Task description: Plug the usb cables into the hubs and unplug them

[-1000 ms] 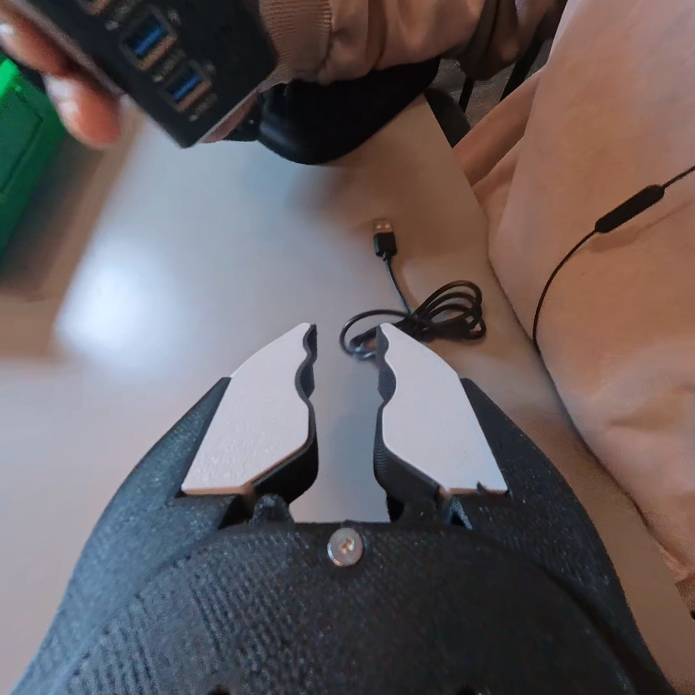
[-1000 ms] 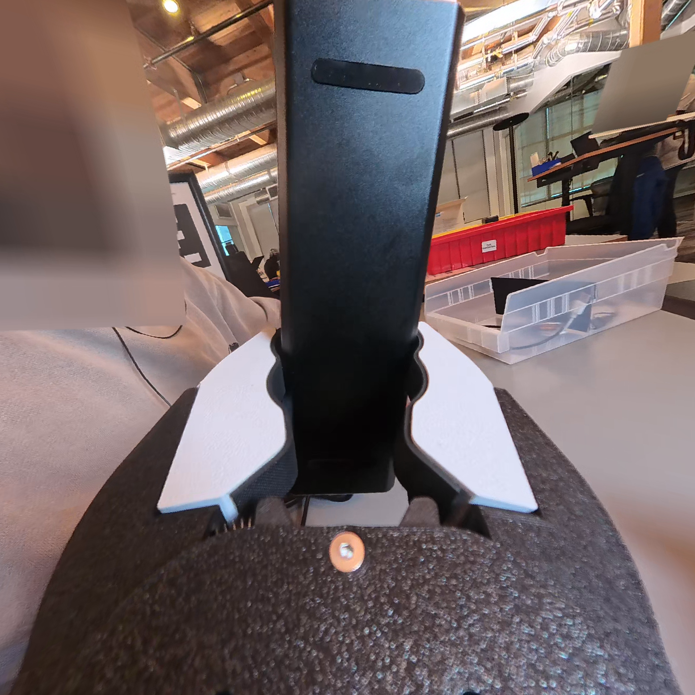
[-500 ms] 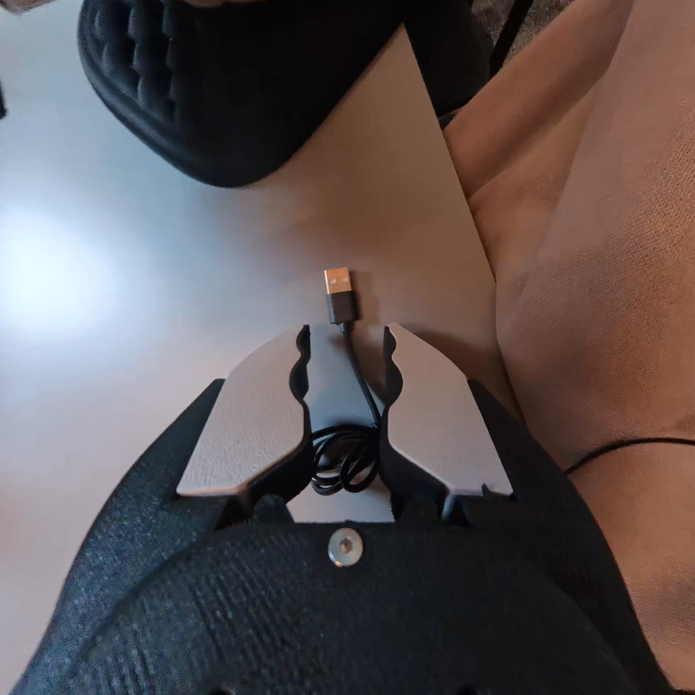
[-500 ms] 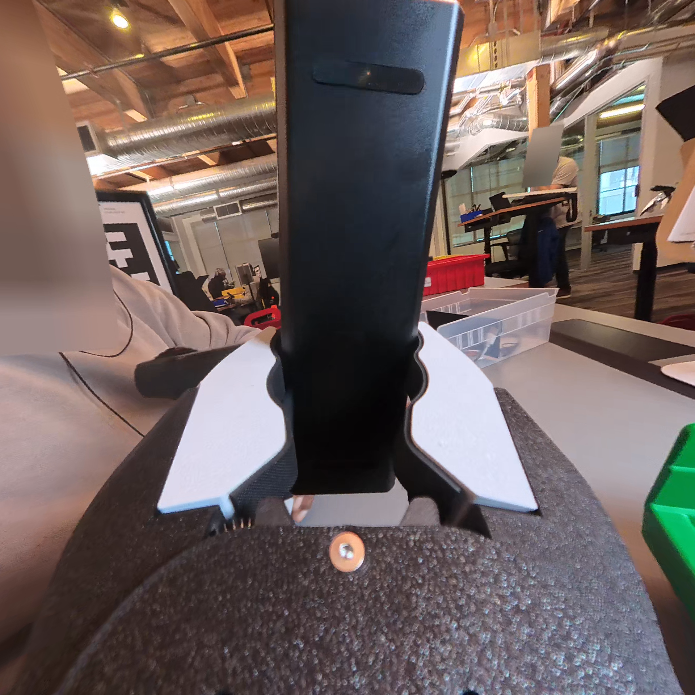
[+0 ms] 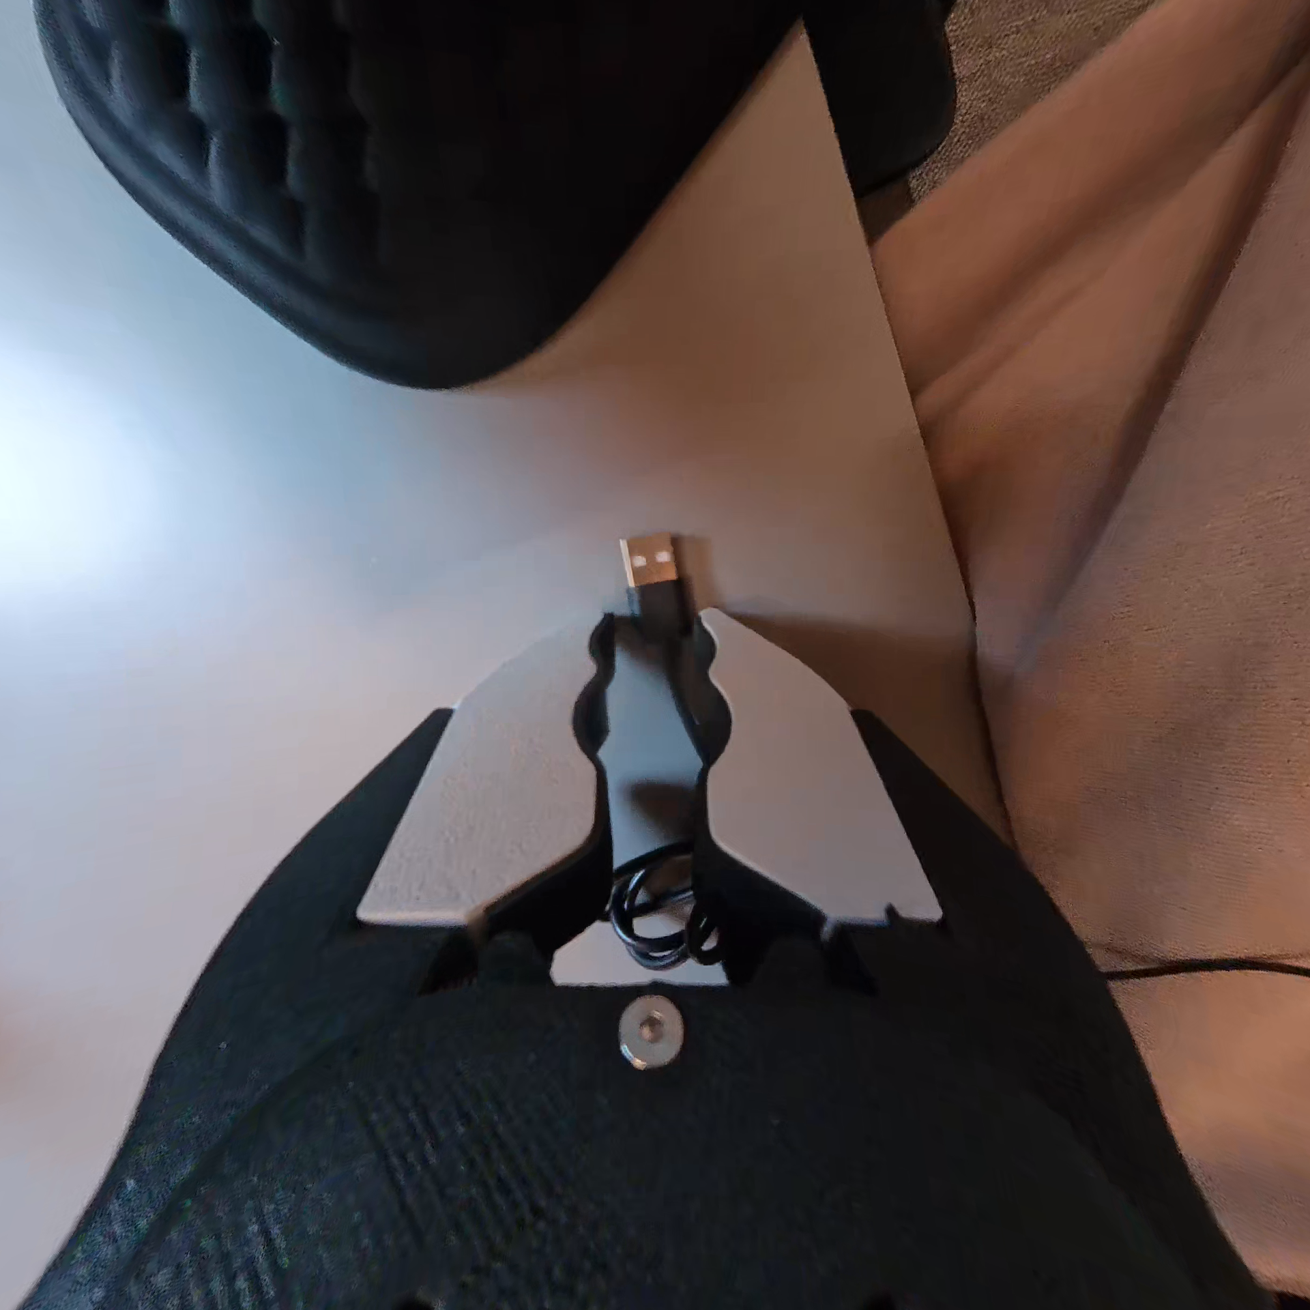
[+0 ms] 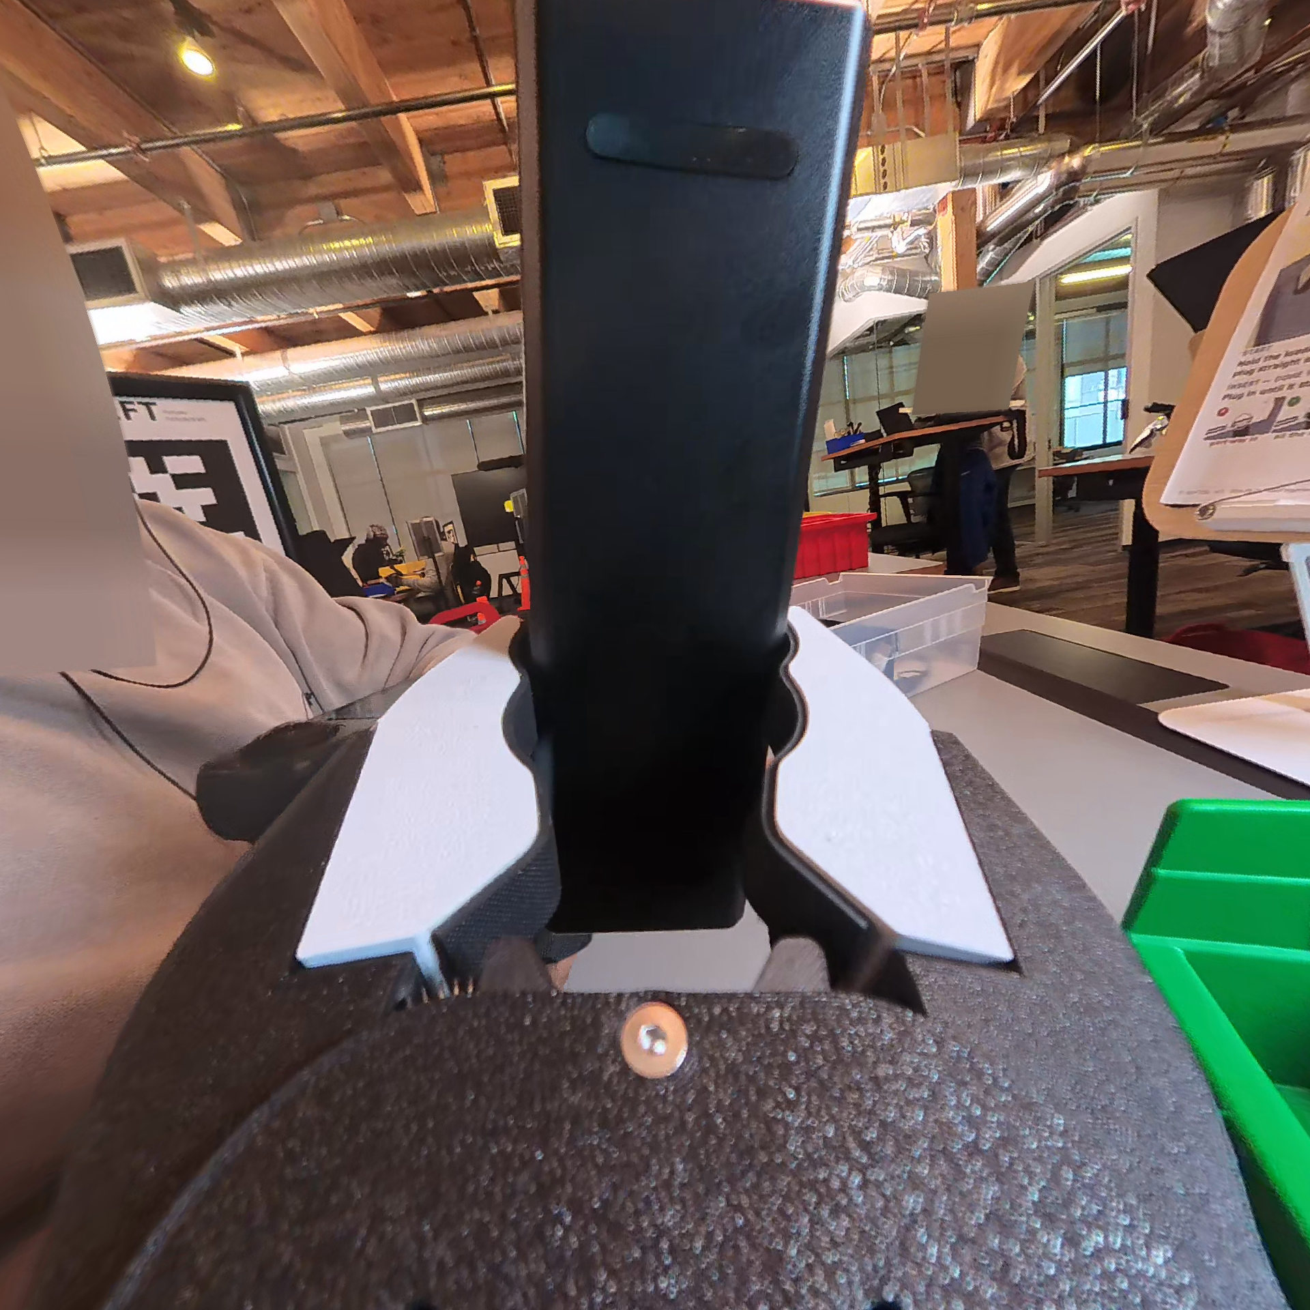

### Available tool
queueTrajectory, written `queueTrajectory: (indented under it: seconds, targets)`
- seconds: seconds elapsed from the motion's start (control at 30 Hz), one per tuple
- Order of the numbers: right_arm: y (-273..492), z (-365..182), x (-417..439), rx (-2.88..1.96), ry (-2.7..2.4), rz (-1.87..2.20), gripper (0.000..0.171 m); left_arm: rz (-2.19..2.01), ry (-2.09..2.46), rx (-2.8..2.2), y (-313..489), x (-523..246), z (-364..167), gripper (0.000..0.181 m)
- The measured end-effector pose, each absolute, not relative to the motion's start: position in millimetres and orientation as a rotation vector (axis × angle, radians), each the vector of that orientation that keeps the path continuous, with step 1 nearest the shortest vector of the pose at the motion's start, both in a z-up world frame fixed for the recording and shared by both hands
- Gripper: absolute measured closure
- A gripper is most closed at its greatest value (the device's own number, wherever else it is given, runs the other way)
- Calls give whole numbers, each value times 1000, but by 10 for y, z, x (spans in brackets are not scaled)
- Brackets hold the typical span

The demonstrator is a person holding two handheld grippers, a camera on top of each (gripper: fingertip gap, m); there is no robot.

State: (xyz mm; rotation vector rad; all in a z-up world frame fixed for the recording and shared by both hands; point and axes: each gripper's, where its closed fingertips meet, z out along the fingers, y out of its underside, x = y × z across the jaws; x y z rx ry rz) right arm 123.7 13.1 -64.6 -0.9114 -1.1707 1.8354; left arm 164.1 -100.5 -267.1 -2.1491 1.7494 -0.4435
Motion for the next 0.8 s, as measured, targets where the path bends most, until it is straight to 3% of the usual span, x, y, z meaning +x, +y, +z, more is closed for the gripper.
queueTrajectory:
  seconds: [0.03,0.33,0.57,0.8]
  targets:
    - [135,-643,1244,-910,-1169,1834,108,-428,1738,-2148,-992,1632,-2674,164]
    - [95,-698,1201,-923,-1195,1829,108,-477,1521,-2161,-904,1158,-2580,166]
    - [-103,-956,1006,-973,-1342,1792,108,-730,1146,-2094,-620,612,-1855,166]
    - [-263,-1299,793,-1070,-1544,1625,108,-820,1157,-2020,-489,693,-1384,166]
